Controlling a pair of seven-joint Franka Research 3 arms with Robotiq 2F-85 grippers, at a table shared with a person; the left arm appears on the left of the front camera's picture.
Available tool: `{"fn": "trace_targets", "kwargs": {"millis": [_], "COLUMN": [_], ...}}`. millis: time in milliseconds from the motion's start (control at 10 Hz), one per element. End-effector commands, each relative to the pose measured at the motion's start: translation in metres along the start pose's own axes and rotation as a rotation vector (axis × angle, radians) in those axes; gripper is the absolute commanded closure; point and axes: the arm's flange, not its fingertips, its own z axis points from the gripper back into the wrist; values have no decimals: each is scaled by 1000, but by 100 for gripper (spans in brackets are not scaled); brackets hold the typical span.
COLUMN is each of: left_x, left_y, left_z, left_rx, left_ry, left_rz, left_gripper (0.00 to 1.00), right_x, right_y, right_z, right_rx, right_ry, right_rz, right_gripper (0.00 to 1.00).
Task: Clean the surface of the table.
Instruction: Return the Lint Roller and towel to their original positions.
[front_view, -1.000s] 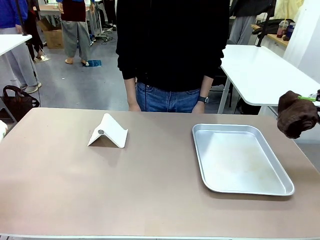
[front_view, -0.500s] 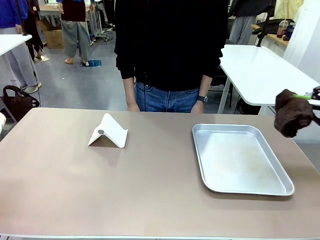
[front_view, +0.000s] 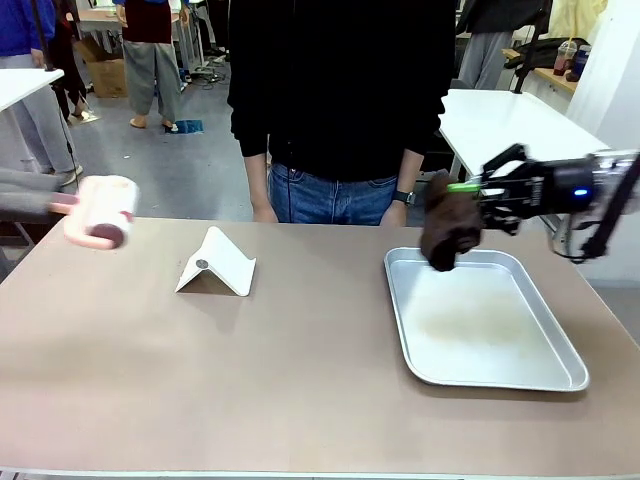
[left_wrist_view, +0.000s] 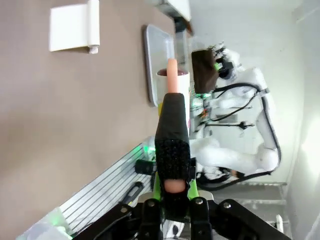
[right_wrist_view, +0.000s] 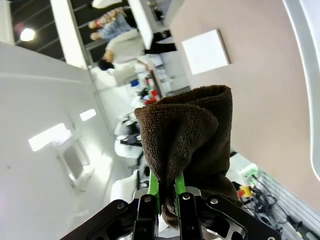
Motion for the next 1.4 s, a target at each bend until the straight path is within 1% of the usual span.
{"fn": "trace_targets", "kwargs": {"millis": [0, 100, 300, 400, 500, 700, 800, 900, 1000, 1100, 1300], "left_x": [15, 26, 50, 61, 72, 91, 96, 100, 105, 94, 94], "left_y": [-26, -41, -55, -56, -54, -43, -37, -32, -29, -30, -30], "left_z": [-45, -71, -125, -147, -169, -214, -230, -241, -246, -236, -236], "left_rx": [103, 152, 290, 342, 392, 442, 458, 486, 506, 476, 476], "left_ry": [58, 84, 75, 70, 24, -27, -14, 9, 0, 0, 0], "left_rz": [-27, -54, -101, -116, -110, -147, -169, -172, -183, -178, -178], "left_gripper": [80, 80, 80, 80, 80, 80, 80, 80, 80, 80, 80], "right_x": [19, 28, 52, 64, 74, 93, 97, 98, 98, 97, 97], "right_y": [0, -7, -32, -41, -50, -68, -72, -74, -74, -79, -79], "right_z": [-36, -60, -96, -107, -113, -123, -124, -125, -124, -121, -121], "right_rx": [-77, -113, -156, -167, -169, -167, -161, -158, -149, -201, -201], "right_ry": [-28, -33, -71, -104, -130, -100, -93, -87, -96, -87, -87], "right_rz": [24, 16, -9, -3, 5, 0, -13, -24, -30, -35, -35], "right_gripper": [86, 86, 86, 86, 86, 86, 86, 86, 86, 86, 86]}}
